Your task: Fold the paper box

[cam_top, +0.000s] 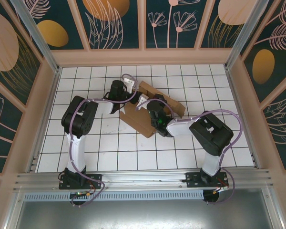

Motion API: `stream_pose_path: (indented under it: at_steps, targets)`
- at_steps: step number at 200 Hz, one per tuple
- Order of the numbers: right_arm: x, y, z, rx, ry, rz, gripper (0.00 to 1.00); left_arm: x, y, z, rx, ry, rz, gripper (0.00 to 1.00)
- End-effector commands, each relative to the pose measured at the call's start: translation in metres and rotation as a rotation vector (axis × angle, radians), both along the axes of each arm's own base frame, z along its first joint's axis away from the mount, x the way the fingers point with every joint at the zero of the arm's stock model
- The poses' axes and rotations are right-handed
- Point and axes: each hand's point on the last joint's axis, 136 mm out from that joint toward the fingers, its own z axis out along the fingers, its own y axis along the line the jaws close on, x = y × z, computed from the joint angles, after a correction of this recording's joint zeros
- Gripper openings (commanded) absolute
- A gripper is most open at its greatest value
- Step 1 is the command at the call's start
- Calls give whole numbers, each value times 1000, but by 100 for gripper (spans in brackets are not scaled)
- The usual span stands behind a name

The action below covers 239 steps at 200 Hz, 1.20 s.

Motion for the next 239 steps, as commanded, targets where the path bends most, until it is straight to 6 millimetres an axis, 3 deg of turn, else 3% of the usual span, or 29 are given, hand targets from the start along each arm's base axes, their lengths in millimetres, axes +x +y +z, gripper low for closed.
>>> stream_pose_path:
  at_steps: [1, 73, 124, 193, 239]
  targets:
    - [-15, 28, -41, -14, 154, 150, 0, -1, -25, 41, -77, -120, -97, 33]
    - [-10, 26, -42, 6, 160, 123, 0, -2, -27, 43, -80, -112, -102, 11]
    - [-6, 26, -30, 64, 146, 109, 0, 0, -26, 43, -60, -107, -100, 5]
    - [-12, 33, 1, 236, 141, 149, 50, 4, -20, 32, 25, -108, -76, 6]
    - [-40, 51, 29, 475, 280, 278, 70, 8, -15, 29, 69, -111, -57, 7]
